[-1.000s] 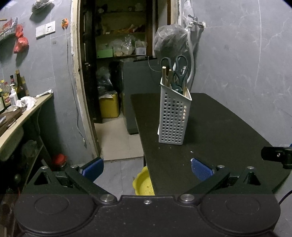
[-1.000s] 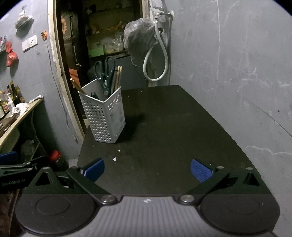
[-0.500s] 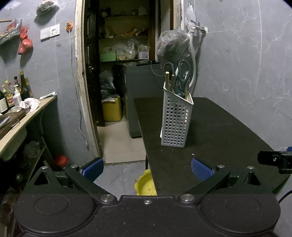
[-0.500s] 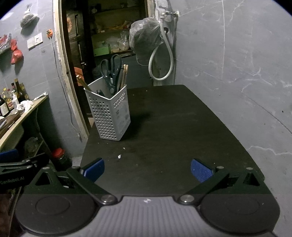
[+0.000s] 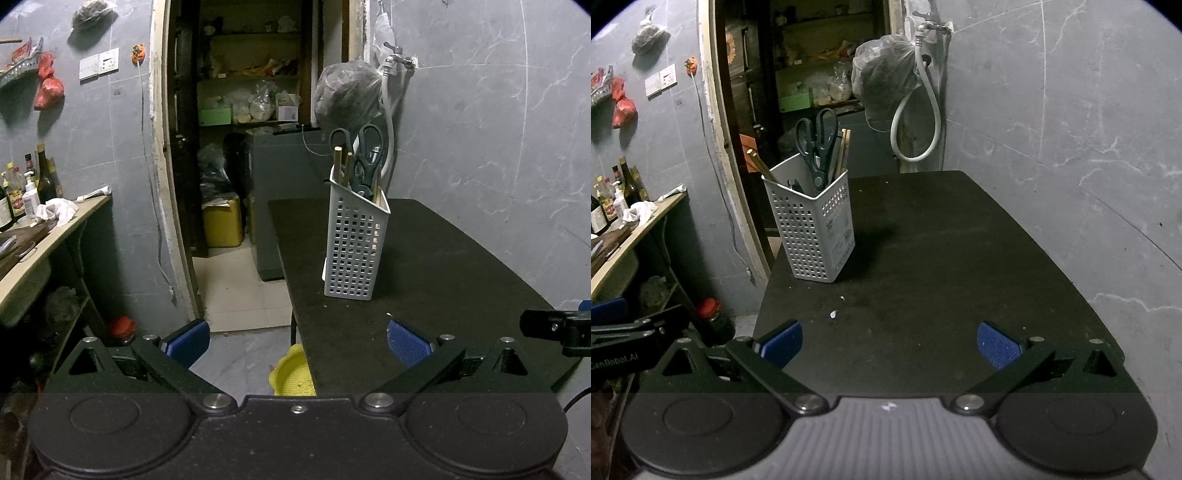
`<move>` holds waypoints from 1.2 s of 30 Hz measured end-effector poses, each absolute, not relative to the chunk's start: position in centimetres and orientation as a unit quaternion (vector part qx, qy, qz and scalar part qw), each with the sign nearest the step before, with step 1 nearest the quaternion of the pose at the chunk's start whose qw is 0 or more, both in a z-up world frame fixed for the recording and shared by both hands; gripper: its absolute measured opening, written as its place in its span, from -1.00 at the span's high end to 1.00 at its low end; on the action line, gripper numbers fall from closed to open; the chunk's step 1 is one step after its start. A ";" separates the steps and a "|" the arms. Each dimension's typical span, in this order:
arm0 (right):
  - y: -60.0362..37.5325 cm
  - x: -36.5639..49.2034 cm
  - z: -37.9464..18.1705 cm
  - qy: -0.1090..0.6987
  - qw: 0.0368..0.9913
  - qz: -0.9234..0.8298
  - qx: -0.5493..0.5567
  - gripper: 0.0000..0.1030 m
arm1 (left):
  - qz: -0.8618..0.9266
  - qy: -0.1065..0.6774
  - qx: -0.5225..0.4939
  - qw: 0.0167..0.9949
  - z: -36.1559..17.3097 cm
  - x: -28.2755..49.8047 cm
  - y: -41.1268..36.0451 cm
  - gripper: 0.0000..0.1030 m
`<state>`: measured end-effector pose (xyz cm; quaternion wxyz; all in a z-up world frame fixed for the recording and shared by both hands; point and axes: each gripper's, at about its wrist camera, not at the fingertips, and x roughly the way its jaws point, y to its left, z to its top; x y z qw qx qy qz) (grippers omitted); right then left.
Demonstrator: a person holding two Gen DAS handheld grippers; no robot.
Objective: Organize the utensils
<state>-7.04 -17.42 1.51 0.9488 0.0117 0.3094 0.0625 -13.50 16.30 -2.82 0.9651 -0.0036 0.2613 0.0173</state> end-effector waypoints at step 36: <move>-17.4 -6.5 1.3 0.311 0.949 0.056 0.011 -1.00 | 0.012 0.264 -0.008 0.965 -3.2 -12.9 16.6 -0.99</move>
